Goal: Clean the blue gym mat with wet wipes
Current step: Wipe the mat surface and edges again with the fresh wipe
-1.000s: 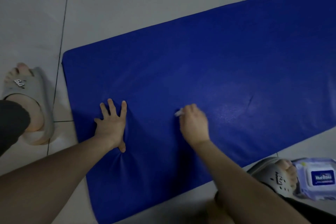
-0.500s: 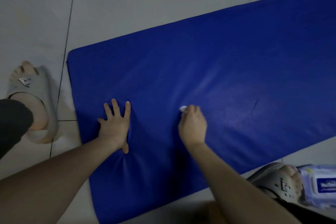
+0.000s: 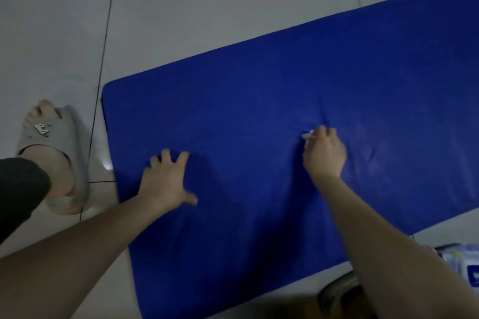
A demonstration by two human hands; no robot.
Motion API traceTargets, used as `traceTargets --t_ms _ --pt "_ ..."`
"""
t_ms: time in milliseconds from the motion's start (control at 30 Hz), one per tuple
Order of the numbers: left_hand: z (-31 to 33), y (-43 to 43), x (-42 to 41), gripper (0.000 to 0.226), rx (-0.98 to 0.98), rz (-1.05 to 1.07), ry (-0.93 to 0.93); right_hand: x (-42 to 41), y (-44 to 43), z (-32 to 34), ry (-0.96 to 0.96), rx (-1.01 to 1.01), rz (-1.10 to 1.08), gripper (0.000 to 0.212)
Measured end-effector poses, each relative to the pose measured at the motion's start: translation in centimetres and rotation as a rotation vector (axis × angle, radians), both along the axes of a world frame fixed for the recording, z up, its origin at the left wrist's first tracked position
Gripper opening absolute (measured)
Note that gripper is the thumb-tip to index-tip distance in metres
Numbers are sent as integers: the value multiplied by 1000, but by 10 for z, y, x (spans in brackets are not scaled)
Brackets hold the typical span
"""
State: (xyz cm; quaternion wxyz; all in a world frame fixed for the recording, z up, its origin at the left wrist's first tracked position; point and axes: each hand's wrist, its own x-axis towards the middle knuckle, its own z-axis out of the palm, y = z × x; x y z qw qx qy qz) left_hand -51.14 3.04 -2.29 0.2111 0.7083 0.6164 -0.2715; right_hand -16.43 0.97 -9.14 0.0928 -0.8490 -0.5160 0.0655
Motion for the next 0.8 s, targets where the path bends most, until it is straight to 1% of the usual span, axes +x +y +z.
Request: traceTargets --t_ms 33,67,100,167,200,267,367,500,567,633,700,800 --pt "2 10 -2 131 73 67 -38 17 5 -1 -11 -10 -77 17" --pt "3 21 -3 133 121 110 -41 27 9 -1 -3 -24 -149 18" --pt "4 32 -5 143 129 117 -18 31 12 -2 20 -30 -216 19" --pt "2 51 -5 161 51 104 28 20 16 -2 63 -24 -309 15" --pt "-1 57 -4 165 -5 125 29 8 14 -3 74 -4 -313 13" --pt "-8 64 -1 169 -80 165 30 -27 6 -5 101 62 -233 9" --pt "-13 68 2 171 -92 169 48 -86 -6 -1 155 137 -85 5" --pt "-15 67 3 172 -75 159 43 -161 -25 5 184 97 224 10" --pt "-15 67 3 172 -76 151 47 -184 -32 6 185 98 352 11" --pt "-14 66 3 172 -82 149 52 -179 -30 4 153 116 452 4" --pt "-16 67 2 172 -90 151 43 -150 -19 3 80 105 461 9" --pt "-18 67 1 173 -95 153 36 -84 5 3 6 82 268 11"
